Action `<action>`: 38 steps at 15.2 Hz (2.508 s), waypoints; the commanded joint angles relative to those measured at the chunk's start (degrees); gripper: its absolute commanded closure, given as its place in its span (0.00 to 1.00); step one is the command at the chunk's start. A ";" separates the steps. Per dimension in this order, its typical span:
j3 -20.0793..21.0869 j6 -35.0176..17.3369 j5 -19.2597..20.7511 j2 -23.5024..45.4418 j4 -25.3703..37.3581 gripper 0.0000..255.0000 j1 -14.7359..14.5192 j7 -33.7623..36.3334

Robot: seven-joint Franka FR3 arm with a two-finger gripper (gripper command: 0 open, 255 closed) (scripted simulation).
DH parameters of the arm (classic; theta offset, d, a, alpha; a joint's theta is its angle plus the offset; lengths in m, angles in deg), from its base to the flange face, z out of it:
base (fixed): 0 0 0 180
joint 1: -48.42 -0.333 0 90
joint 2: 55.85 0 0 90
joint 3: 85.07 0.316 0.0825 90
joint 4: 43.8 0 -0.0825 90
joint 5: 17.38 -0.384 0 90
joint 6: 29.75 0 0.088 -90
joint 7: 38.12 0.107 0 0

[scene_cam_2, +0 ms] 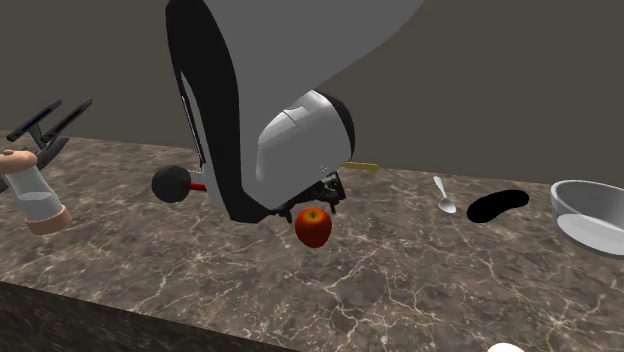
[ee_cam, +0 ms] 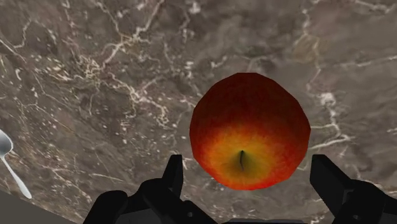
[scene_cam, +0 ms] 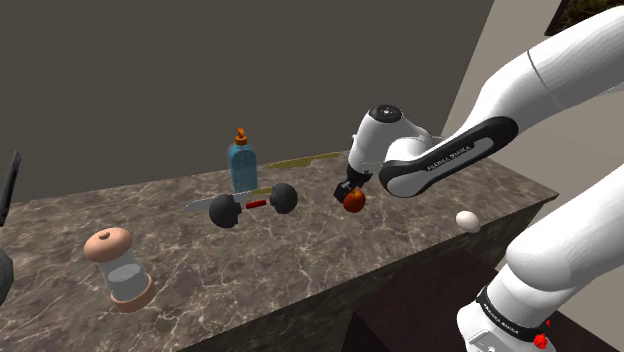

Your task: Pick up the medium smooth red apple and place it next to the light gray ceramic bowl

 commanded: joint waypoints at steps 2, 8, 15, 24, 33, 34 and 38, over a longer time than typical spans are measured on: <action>0.24 -0.70 1.08 0.83 0.05 0.00 0.54 0.75; 0.24 -0.69 1.09 0.83 0.05 1.00 0.54 0.76; 0.23 -0.66 1.07 0.84 0.08 1.00 0.54 0.74; -1.98 4.66 -5.24 -3.83 1.55 1.00 -2.38 -5.02; -4.23 11.94 -9.83 -8.48 4.72 1.00 -4.80 -9.80; -4.43 12.75 -10.19 -8.91 5.14 1.00 -4.98 -10.22; -5.17 15.98 -11.41 -10.47 6.97 1.00 -5.61 -11.72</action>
